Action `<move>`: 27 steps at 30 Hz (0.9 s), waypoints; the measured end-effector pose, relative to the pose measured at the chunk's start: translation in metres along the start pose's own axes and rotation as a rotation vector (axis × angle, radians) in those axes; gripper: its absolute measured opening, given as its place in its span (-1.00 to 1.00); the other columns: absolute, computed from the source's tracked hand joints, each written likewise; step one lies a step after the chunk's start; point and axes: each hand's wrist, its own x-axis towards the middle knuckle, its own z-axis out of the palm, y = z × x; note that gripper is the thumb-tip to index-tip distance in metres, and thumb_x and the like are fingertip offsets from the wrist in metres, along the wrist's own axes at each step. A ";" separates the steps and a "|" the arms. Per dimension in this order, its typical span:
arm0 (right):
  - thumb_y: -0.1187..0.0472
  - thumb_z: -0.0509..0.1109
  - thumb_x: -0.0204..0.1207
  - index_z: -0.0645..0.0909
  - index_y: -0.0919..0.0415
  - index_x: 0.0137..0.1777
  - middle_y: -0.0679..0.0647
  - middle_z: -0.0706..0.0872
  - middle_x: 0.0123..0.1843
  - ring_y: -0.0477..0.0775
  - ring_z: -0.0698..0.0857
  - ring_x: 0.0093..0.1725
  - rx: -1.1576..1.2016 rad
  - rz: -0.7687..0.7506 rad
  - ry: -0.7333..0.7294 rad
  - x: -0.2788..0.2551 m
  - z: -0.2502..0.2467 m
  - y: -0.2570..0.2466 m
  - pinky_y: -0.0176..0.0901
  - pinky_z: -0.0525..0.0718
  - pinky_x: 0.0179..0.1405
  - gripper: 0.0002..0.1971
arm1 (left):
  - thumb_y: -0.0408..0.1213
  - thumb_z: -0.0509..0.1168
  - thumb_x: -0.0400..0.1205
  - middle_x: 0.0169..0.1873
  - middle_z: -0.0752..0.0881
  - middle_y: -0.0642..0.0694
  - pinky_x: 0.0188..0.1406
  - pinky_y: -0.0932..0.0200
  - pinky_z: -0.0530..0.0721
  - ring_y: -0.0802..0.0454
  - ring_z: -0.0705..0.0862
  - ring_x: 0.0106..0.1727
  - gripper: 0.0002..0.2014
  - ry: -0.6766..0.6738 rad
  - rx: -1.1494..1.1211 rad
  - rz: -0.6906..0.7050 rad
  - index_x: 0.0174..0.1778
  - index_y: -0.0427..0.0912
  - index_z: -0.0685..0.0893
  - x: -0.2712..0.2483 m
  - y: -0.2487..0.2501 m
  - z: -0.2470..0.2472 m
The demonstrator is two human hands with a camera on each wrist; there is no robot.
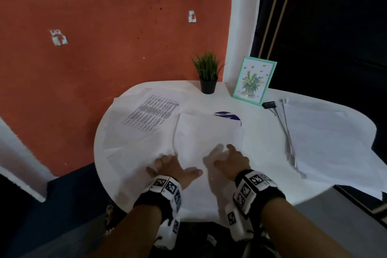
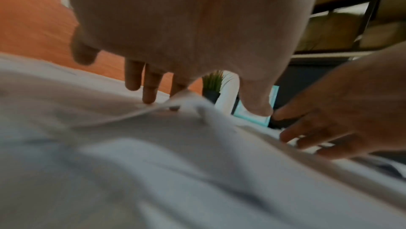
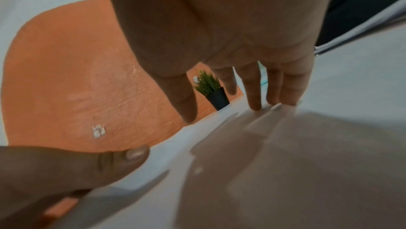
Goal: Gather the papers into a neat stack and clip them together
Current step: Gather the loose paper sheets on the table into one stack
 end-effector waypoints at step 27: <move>0.02 0.40 0.41 0.15 0.11 0.57 0.18 0.60 0.38 0.28 0.46 0.44 0.115 -0.015 0.084 -0.013 -0.007 0.023 -0.02 0.51 0.37 -0.24 | -0.15 0.57 0.35 0.22 0.69 -0.17 0.16 0.17 0.61 -0.15 0.68 0.22 -0.36 -0.007 -0.481 -0.001 0.29 -0.28 0.53 0.007 0.038 0.011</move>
